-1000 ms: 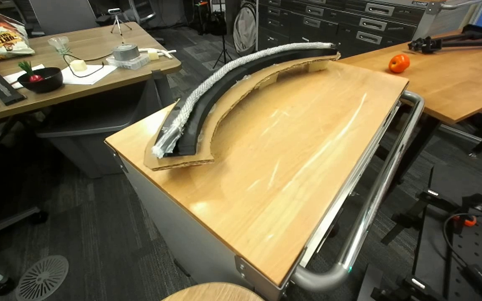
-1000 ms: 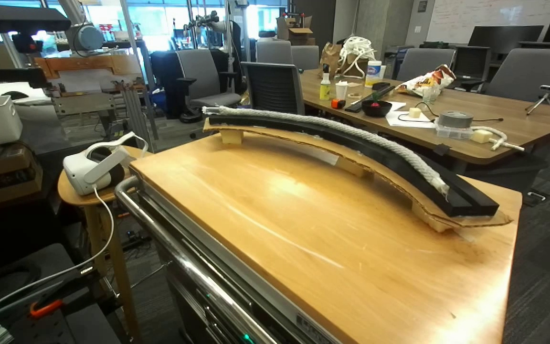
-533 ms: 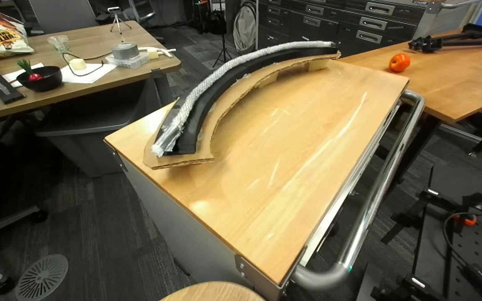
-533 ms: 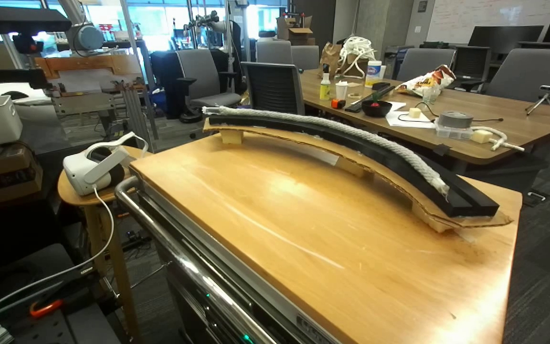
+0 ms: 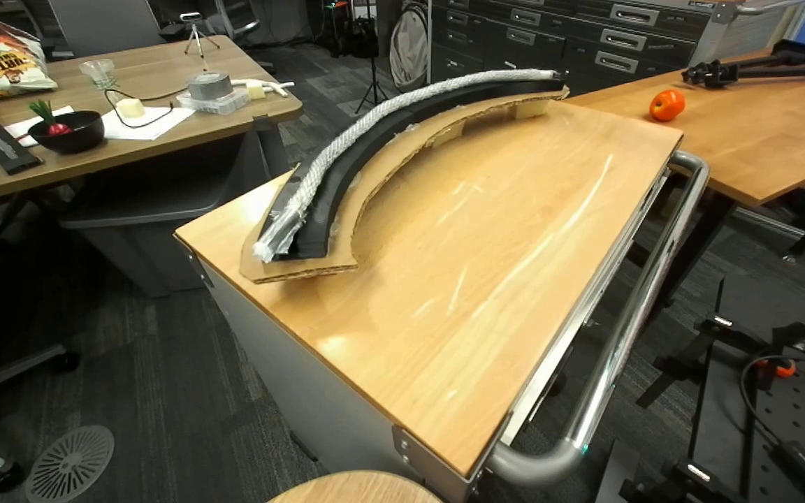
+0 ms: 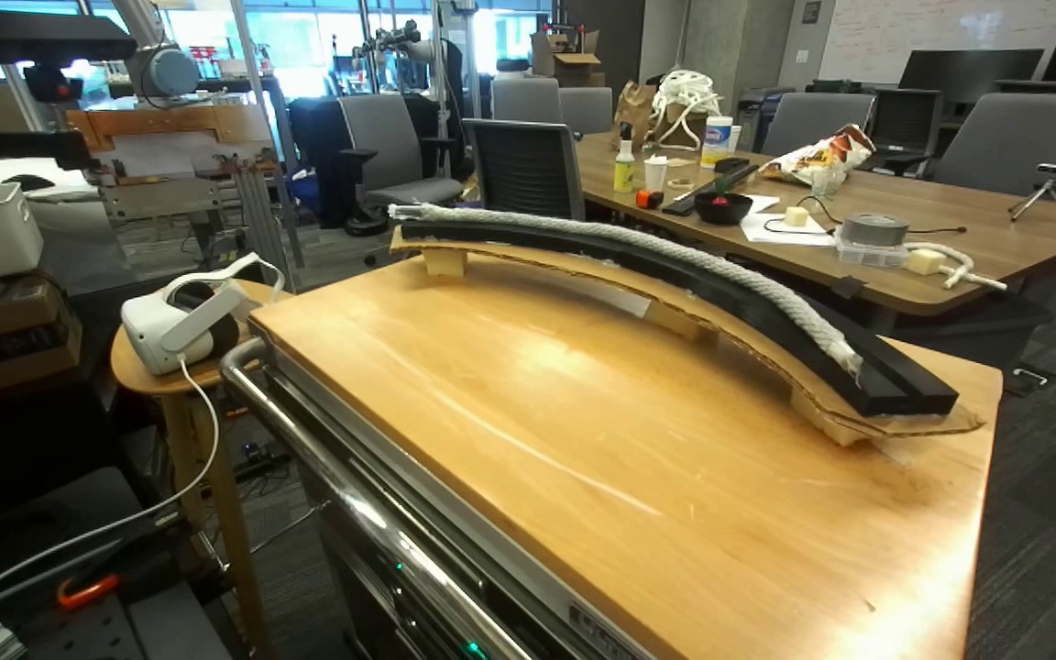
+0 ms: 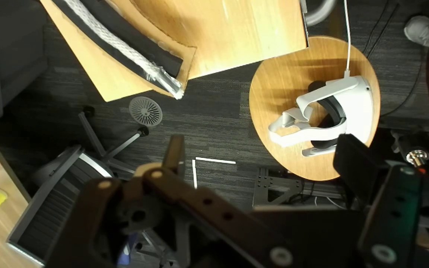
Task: Put the rope on the counter
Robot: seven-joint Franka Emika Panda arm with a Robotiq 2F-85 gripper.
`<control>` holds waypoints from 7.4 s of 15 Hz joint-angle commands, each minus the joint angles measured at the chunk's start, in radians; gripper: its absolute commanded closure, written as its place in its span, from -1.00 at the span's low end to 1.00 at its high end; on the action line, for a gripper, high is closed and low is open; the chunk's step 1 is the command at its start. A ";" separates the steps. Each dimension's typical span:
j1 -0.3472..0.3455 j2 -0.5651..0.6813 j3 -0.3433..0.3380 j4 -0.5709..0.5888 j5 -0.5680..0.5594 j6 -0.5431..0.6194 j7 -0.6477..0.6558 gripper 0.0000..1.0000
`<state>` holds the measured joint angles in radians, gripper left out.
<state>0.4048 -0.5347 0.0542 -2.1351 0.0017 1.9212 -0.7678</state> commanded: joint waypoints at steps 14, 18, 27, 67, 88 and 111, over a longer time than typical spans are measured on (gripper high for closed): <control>-0.026 0.000 0.019 0.004 0.013 -0.003 -0.010 -1.00; -0.026 0.000 0.020 0.004 0.013 -0.004 -0.010 -1.00; -0.081 -0.021 0.066 -0.018 -0.164 -0.075 0.011 -1.00; -0.188 0.590 0.074 0.187 -0.183 0.276 -0.501 -1.00; -0.232 1.050 0.155 0.647 -0.122 0.034 -0.707 0.97; -0.292 0.756 0.143 0.068 0.115 0.146 -0.550 0.16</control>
<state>0.1157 0.3225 0.1951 -1.9476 0.1282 1.9405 -1.3414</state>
